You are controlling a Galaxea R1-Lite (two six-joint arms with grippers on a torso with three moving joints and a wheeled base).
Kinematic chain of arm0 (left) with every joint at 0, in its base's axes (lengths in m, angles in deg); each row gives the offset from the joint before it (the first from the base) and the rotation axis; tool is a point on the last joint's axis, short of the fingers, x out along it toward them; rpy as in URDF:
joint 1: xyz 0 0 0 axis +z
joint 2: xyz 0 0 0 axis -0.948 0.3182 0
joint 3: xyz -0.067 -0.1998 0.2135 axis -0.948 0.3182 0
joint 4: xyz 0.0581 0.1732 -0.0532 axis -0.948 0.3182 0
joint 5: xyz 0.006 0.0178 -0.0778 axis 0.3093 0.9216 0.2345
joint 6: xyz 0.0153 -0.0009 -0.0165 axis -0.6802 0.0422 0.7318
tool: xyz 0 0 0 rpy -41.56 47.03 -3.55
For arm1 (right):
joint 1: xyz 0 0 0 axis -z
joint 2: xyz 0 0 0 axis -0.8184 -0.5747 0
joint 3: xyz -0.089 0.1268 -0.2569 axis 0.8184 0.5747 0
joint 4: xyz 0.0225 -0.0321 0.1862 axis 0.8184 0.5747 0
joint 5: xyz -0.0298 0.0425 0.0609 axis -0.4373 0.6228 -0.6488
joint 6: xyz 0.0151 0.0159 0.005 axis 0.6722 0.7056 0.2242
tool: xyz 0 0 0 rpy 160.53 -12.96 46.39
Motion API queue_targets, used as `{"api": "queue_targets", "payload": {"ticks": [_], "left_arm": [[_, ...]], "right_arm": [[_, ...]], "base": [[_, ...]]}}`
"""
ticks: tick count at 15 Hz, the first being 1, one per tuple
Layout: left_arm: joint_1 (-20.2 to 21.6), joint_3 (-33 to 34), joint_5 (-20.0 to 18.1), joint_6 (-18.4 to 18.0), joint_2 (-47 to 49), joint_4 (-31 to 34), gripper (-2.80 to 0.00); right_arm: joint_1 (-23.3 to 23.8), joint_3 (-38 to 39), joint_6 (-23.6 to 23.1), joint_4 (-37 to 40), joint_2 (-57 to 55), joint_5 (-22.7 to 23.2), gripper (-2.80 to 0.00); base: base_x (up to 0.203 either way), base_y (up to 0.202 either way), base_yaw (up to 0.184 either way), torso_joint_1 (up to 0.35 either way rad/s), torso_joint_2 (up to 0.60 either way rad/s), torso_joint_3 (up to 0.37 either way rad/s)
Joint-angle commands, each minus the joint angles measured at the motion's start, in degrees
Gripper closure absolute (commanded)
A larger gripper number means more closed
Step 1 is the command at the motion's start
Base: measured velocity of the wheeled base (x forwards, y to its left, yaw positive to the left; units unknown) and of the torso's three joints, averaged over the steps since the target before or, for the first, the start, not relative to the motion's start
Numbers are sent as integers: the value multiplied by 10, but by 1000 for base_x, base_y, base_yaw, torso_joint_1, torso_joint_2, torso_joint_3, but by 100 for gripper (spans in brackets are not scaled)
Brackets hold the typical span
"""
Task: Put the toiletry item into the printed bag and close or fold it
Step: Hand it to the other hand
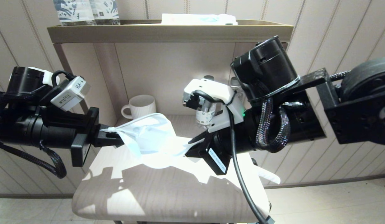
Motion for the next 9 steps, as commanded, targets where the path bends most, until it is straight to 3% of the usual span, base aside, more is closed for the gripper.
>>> {"api": "queue_targets", "payload": {"ticks": [1,9], "left_arm": [[0,0,-3,-3,1,1,0],[0,-4,-3,-2,9,0,0]], "right_arm": [[-1,-2,-1,1,0,1,-280],[1,25,-3,-1,38,2,-280]], "base": [[0,0,0,0,0,0],[0,0,0,0,0,0]]}}
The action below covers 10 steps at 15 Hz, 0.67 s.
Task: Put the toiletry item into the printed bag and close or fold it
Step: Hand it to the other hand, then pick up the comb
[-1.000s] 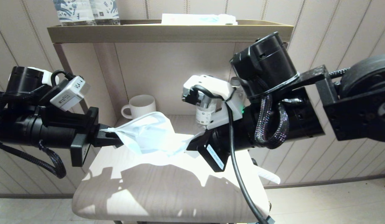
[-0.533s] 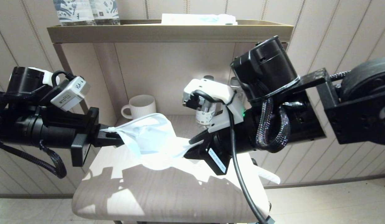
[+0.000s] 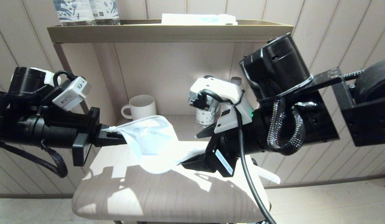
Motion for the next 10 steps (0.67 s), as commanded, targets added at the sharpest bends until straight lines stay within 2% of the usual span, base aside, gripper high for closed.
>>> {"api": "queue_targets", "payload": {"ticks": [1,10], "left_arm": [[0,-3,-3,-2,8,1,0],[0,-20,17,0,40,0,0]], "right_arm": [[0,15,-1,1,29,1,-280],[32,123,2,-2,129,4,-280]], "base": [[0,0,0,0,0,0],[0,0,0,0,0,0]]}}
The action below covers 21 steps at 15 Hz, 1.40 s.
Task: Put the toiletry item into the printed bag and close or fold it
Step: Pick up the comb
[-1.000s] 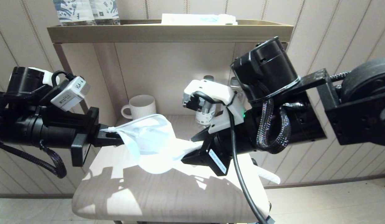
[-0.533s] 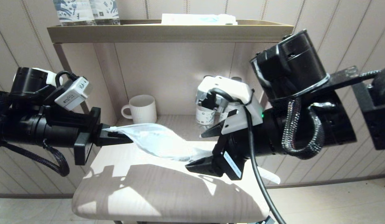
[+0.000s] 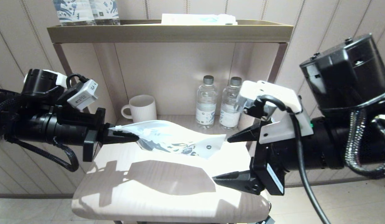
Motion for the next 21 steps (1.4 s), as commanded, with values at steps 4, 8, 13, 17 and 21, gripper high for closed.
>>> {"api": "queue_targets", "payload": {"ticks": [4,8,13,17,21], "left_arm": [[0,-10,11,1,11,6,0],[0,-8,67,18,3,52,0],[1,-29,137,127,-1,90,0],[1,-26,142,139,-2,89,0],[1,-32,141,156,4,87,0]], "right_arm": [[34,46,-2,2,84,0,-280],[50,111,-22,3,144,-20,-280],[45,182,-32,4,211,-192,-280],[50,224,-42,57,247,-222,-280],[51,237,-52,59,243,-226,0]], "base": [[0,0,0,0,0,0],[0,0,0,0,0,0],[0,0,0,0,0,0],[0,0,0,0,0,0],[0,0,0,0,0,0]]}}
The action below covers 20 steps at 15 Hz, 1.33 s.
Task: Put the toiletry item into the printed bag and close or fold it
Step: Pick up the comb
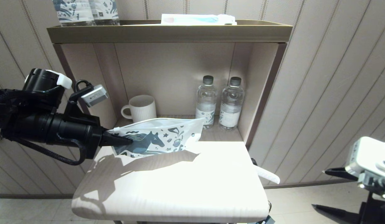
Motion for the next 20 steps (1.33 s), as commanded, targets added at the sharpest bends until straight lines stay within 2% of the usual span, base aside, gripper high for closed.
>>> {"api": "queue_targets", "payload": {"ticks": [1,10,13,20], "left_arm": [[0,0,-4,-1,3,1,0],[1,-6,-5,0,5,0,0],[1,-4,-4,0,4,-13,0],[1,-3,-3,1,7,-23,0]], "right_arm": [[-1,1,-1,1,-6,-1,0],[-2,19,0,4,-32,-5,0],[-8,31,-10,-2,-37,-74,0],[-36,52,-22,-3,-84,-82,0]], "base": [[0,0,0,0,0,0],[0,0,0,0,0,0],[0,0,0,0,0,0],[0,0,0,0,0,0]]}}
